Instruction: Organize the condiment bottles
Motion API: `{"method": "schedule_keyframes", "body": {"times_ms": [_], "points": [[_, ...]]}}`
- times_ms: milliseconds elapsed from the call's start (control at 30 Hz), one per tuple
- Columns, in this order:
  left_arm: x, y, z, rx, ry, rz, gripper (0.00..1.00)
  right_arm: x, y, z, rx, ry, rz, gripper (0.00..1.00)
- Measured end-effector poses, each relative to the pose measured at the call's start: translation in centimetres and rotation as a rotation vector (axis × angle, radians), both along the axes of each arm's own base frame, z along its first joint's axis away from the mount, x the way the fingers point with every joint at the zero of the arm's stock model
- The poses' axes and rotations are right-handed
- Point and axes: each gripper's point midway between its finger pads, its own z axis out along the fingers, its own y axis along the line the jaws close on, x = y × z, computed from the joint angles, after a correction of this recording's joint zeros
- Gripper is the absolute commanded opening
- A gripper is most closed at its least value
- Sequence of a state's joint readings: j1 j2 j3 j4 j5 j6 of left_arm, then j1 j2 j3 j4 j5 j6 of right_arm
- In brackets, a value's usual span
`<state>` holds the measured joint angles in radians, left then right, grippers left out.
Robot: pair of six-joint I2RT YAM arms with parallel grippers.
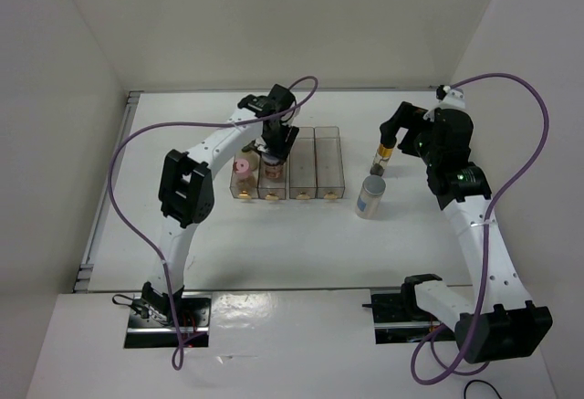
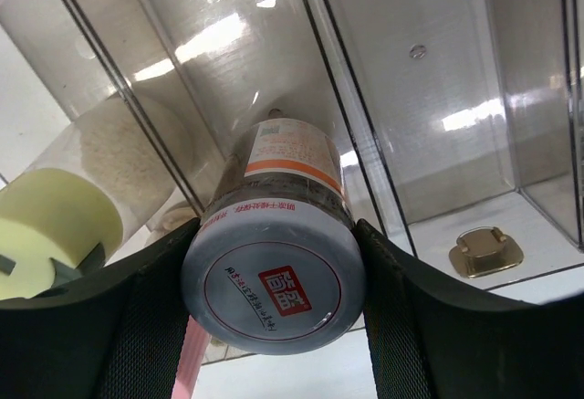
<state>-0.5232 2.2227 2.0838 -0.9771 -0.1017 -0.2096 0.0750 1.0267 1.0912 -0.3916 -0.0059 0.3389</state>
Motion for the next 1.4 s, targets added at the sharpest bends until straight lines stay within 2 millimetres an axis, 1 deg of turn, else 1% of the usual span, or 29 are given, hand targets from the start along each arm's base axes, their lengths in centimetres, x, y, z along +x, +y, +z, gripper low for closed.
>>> {"method": "schedule_keyframes", "body": {"times_ms": [333, 467, 600, 700, 733, 833, 900, 967, 1033, 1067, 1133, 1200, 1233, 1300, 1333, 1400], "points": [[0.2, -0.6, -1.1, -0.034, -0.005, -0.011, 0.53, 0.0, 0.1, -0.3, -0.004, 0.009, 0.011, 0.99], [0.0, -0.7, -1.6, -0.036, 0.003, -0.012, 0.66, 0.0, 0.1, -0.3, -0.008, 0.011, 0.012, 0.99], [0.1, -0.7, -1.7, -0.038, 0.001, -0.012, 0.86, -0.1, 0.2, -0.4, -0.009, 0.016, 0.017, 0.99], [0.4, -0.9, -1.1, -0.049, -0.019, -0.013, 0.92, -0.2, 0.3, -0.5, -0.008, 0.017, 0.028, 0.99], [0.5, -0.9, -0.9, -0.053, -0.027, -0.013, 0.96, -0.2, 0.4, -0.5, -0.009, 0.018, 0.034, 0.99], [0.5, -1.1, -0.1, -0.057, -0.045, -0.016, 1.0, -0.1, 0.6, -0.7, -0.021, 0.023, 0.05, 0.99], [0.5, -1.1, 0.6, -0.056, -0.052, -0.018, 1.0, -0.2, 0.8, -0.9, -0.034, 0.032, 0.073, 0.99], [0.8, -1.5, 2.0, -0.064, -0.076, -0.021, 1.0, -0.4, 1.0, -1.3, -0.049, 0.048, 0.097, 0.99], [1.5, -2.1, 4.3, -0.089, -0.121, -0.023, 1.0, -0.5, 1.3, -1.6, -0.062, 0.064, 0.129, 0.99], [2.0, -2.3, 5.7, -0.107, -0.149, -0.021, 1.0, -0.6, 1.5, -1.9, -0.066, 0.077, 0.145, 0.99], [3.0, -2.8, 9.1, -0.151, -0.222, -0.017, 1.0, -0.6, 2.0, -2.2, -0.076, 0.095, 0.177, 0.99], [4.0, -2.4, 12.9, -0.197, -0.293, -0.001, 1.0, -0.7, 2.8, -3.0, -0.087, 0.123, 0.203, 0.99], [4.5, -1.8, 14.6, -0.215, -0.325, 0.012, 1.0, -0.9, 3.5, -3.5, -0.096, 0.139, 0.223, 0.99], [5.8, 0.5, 18.7, -0.252, -0.41, 0.06, 1.0, -1.6, 5.1, -4.2, -0.115, 0.168, 0.269, 0.99], [6.3, 1.8, 20.3, -0.265, -0.447, 0.085, 1.0, -1.9, 5.8, -4.6, -0.124, 0.181, 0.286, 0.99], [7.1, 5.1, 22.8, -0.277, -0.507, 0.151, 1.0, -2.4, 6.5, -5.1, -0.135, 0.205, 0.308, 0.99]]}}
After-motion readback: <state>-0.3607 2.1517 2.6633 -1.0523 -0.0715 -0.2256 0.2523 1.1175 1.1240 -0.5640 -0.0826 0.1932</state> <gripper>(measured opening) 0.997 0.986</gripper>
